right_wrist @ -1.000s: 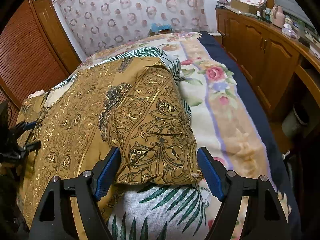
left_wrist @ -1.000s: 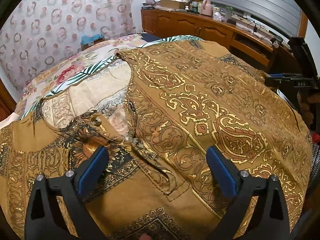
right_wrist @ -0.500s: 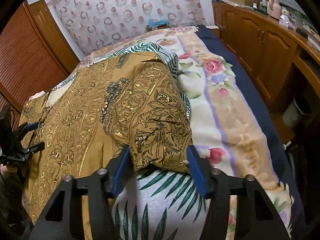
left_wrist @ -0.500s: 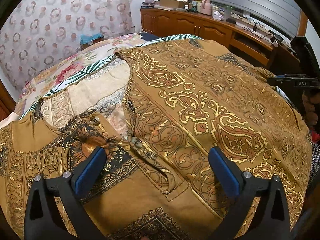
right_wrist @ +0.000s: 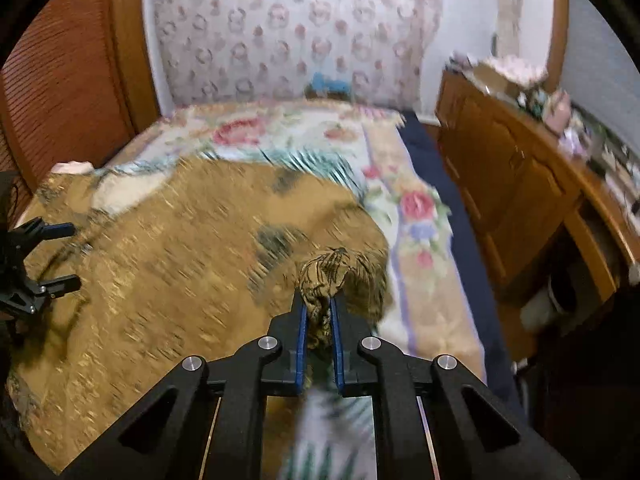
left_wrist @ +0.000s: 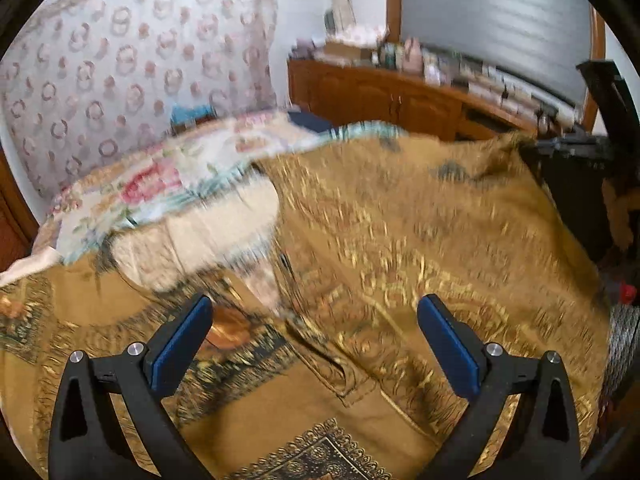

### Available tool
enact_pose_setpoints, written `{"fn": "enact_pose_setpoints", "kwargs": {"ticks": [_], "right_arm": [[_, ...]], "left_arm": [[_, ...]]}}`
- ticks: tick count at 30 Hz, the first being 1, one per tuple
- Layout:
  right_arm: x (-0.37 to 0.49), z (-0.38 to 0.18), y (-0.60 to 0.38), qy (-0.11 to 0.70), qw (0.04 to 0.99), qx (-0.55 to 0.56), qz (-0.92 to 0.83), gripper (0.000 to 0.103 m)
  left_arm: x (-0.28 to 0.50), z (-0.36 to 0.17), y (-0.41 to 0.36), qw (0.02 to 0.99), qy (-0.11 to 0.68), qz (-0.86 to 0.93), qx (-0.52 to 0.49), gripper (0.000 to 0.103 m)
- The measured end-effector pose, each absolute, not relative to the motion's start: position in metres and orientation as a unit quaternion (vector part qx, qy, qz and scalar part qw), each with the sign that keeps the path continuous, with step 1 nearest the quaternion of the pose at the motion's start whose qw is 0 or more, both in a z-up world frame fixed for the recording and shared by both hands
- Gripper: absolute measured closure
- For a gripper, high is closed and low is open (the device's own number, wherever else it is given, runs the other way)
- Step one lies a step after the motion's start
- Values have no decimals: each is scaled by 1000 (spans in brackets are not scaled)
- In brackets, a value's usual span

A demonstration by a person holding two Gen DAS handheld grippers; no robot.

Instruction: Fold small clothes

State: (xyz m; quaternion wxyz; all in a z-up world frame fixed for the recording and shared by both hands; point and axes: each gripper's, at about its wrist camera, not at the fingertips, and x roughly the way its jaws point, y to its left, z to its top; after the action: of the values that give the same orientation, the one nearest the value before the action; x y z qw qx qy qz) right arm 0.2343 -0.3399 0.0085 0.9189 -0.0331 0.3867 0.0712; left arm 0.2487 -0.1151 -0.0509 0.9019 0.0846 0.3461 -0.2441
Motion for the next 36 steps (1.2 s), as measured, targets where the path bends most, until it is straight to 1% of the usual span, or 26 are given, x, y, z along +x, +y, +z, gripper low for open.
{"fn": "enact_pose_setpoints", "kwargs": {"ticks": [2, 4, 7, 12, 13, 16, 18, 20, 21, 23, 25, 27, 30, 32, 36], "right_arm": [[232, 11, -324, 381, 919, -33, 94, 93], [233, 6, -308, 393, 912, -31, 111, 93], [235, -11, -287, 419, 897, -33, 136, 93], [232, -36, -275, 454, 878, -24, 151, 92], [235, -39, -278, 458, 876, -24, 151, 88], [230, -41, -282, 465, 873, -21, 146, 80], [227, -29, -289, 460, 876, -25, 139, 72], [223, -14, -300, 442, 889, -22, 120, 59], [220, -6, -306, 431, 895, -12, 110, 56], [217, 5, -330, 406, 910, 19, 78, 42], [222, 6, -351, 391, 918, 42, 46, 39], [227, -4, -367, 391, 918, 62, 22, 39], [247, -34, -386, 428, 898, 97, -6, 39], [254, -45, -383, 434, 893, 121, 12, 39], [259, -52, -378, 430, 893, 130, 27, 39]], "left_arm": [[247, -45, -110, 908, 333, -242, 75, 0], [248, -43, -106, 908, 332, -247, 65, 0], [250, -45, -101, 910, 332, -243, 47, 0], [250, -44, -97, 910, 328, -248, 45, 0], [249, -43, -96, 911, 327, -248, 44, 0], [249, -44, -95, 910, 327, -254, 34, 0], [249, -44, -94, 910, 325, -256, 33, 0], [249, -44, -95, 910, 324, -257, 33, 0], [248, -44, -94, 910, 323, -258, 33, 0], [249, -44, -94, 909, 323, -261, 32, 0], [249, -45, -94, 909, 324, -261, 31, 0], [248, -44, -94, 909, 324, -261, 31, 0], [249, -44, -94, 909, 325, -260, 31, 0], [249, -45, -94, 908, 328, -258, 30, 0], [250, -48, -95, 907, 333, -257, 31, 0]]}}
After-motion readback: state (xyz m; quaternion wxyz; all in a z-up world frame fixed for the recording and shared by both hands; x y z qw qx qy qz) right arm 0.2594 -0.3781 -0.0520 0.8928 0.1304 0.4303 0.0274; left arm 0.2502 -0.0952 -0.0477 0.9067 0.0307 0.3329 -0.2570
